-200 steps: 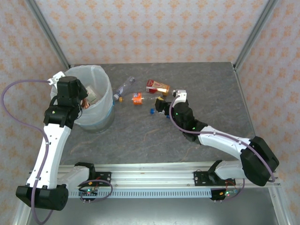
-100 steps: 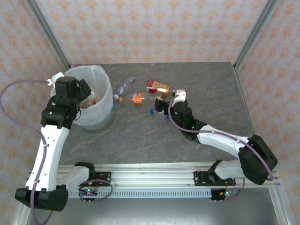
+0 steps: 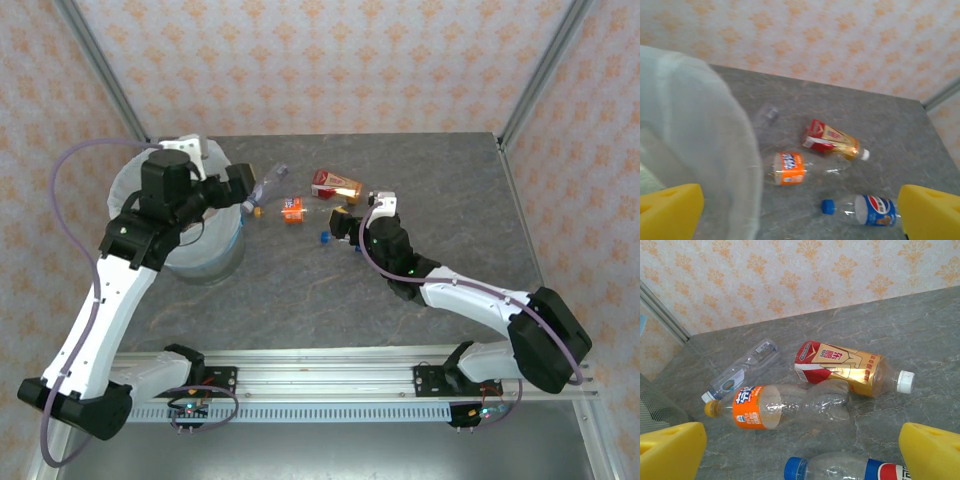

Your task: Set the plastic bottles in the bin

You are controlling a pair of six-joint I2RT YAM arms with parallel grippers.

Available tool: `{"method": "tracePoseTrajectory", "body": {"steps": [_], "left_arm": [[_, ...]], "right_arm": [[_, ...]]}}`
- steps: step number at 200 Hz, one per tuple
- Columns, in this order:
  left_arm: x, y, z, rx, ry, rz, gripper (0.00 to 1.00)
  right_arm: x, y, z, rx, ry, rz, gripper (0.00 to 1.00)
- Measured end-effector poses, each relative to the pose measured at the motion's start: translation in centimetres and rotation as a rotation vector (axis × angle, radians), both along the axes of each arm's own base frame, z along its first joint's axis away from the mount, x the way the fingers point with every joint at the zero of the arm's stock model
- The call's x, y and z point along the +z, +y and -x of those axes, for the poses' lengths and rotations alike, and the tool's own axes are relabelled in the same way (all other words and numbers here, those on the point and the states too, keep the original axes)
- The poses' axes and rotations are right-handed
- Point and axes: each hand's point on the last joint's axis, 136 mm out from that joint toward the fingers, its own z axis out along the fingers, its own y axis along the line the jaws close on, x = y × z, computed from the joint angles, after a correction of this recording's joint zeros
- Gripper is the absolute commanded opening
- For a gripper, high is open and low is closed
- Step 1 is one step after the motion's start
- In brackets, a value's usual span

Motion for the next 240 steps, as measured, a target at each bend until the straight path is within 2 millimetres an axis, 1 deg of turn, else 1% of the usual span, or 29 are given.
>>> {"method": "tracePoseTrajectory", "body": {"steps": [21, 42, 63, 79, 115, 129, 144, 155, 172, 199, 221, 240], "left_arm": [[-0.3, -2.4, -0.7, -0.068, -0.002, 0.007, 1.00], [-0.8, -5.2, -1.2, -0.144, -0.002, 0.015, 1.00], [-1.9, -7.9, -1.7, -0.208, 0.019, 0.011, 1.00], [-3.2, -9.8, -2.0, -0.247, 0.049, 0.001, 1.00], [-5.7, -12.6, -2.8, -0.302, 0.100, -0.011, 1.00], [-6.8, -13.6, -3.1, -0.317, 0.123, -0.015, 1.00], [-7.8, -14.5, -3.5, -0.328, 0.148, -0.021, 1.00], [-8.3, -14.9, -3.9, -0.325, 0.162, -0.024, 1.00], [-9.2, -15.0, -4.8, -0.289, 0.178, -0.033, 1.00], [-10.8, -14.2, -5.7, -0.214, 0.205, -0.050, 1.00], [-11.9, -13.5, -5.9, -0.166, 0.219, -0.068, 1.00], [-12.4, -12.9, -6.3, -0.129, 0.220, -0.092, 1.00]], "right_arm": [[-0.2, -0.4, -0.2, -0.016, 0.012, -0.011, 0.99], [-0.6, -1.3, -0.5, -0.040, 0.036, -0.016, 0.99], [-0.6, -2.4, -0.7, -0.068, 0.053, -0.020, 0.99], [-0.5, -3.4, -0.7, -0.091, 0.061, -0.022, 0.99], [-0.5, -5.6, -0.7, -0.138, 0.086, -0.006, 0.99], [-1.1, -6.5, -0.8, -0.152, 0.114, 0.005, 0.99], [-2.0, -7.0, -0.7, -0.134, 0.147, 0.041, 0.99], [-2.9, -7.1, -0.4, -0.095, 0.180, 0.089, 0.99], [-4.5, -7.5, -0.3, -0.028, 0.256, 0.182, 0.99], [-6.0, -8.7, -0.7, 0.054, 0.332, 0.293, 0.99], [-7.7, -9.6, -0.1, 0.154, 0.396, 0.363, 0.99], [-9.1, -10.2, 0.4, 0.251, 0.446, 0.423, 0.99]]}}
